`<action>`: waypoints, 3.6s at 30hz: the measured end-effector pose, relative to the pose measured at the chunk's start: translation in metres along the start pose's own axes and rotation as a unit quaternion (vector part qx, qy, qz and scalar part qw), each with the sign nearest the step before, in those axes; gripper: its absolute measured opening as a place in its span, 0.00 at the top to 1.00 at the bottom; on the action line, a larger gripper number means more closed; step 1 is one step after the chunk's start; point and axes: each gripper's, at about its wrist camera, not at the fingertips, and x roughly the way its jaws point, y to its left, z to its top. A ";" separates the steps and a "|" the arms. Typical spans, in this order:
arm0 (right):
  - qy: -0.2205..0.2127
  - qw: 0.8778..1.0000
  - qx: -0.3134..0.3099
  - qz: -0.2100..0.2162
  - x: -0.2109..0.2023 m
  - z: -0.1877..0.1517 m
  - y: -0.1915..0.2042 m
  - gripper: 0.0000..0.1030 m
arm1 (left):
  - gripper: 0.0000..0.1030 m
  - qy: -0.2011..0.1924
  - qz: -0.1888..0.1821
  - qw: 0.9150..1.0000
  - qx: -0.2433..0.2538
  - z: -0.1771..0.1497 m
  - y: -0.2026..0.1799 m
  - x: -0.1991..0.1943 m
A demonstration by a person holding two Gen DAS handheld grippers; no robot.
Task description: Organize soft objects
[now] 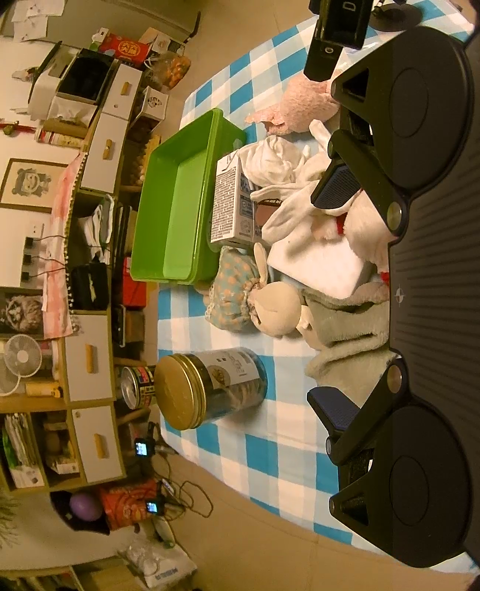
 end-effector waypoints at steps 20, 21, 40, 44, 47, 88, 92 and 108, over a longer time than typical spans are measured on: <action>0.027 0.994 -0.060 0.084 0.015 -0.051 -0.011 0.34 | 0.05 -0.020 -0.133 0.985 0.107 -0.059 -0.006 0.018; 0.030 0.994 -0.060 0.082 0.016 -0.053 -0.012 0.34 | 0.05 -0.019 -0.136 0.984 0.112 -0.061 -0.008 0.020; 0.047 0.991 -0.075 0.098 0.025 -0.074 -0.014 0.40 | 0.21 -0.025 -0.153 0.982 0.106 -0.074 -0.009 0.039; 0.052 0.991 -0.071 0.104 0.026 -0.074 -0.014 0.56 | 0.28 -0.030 -0.164 0.980 0.103 -0.073 -0.008 0.036; 0.053 0.991 -0.065 0.108 0.026 -0.073 -0.015 0.64 | 0.32 -0.032 -0.169 0.980 0.099 -0.073 -0.007 0.035; -0.019 0.991 0.044 0.126 -0.004 -0.008 -0.042 0.70 | 0.38 -0.093 -0.199 0.975 0.038 -0.016 0.003 -0.017; -0.022 0.987 0.078 0.136 -0.006 0.019 -0.037 0.70 | 0.38 -0.107 -0.190 0.976 0.029 -0.001 0.001 -0.018; -0.045 0.975 0.164 0.145 0.017 0.107 -0.031 0.70 | 0.38 -0.148 -0.136 0.979 0.014 0.084 -0.018 0.021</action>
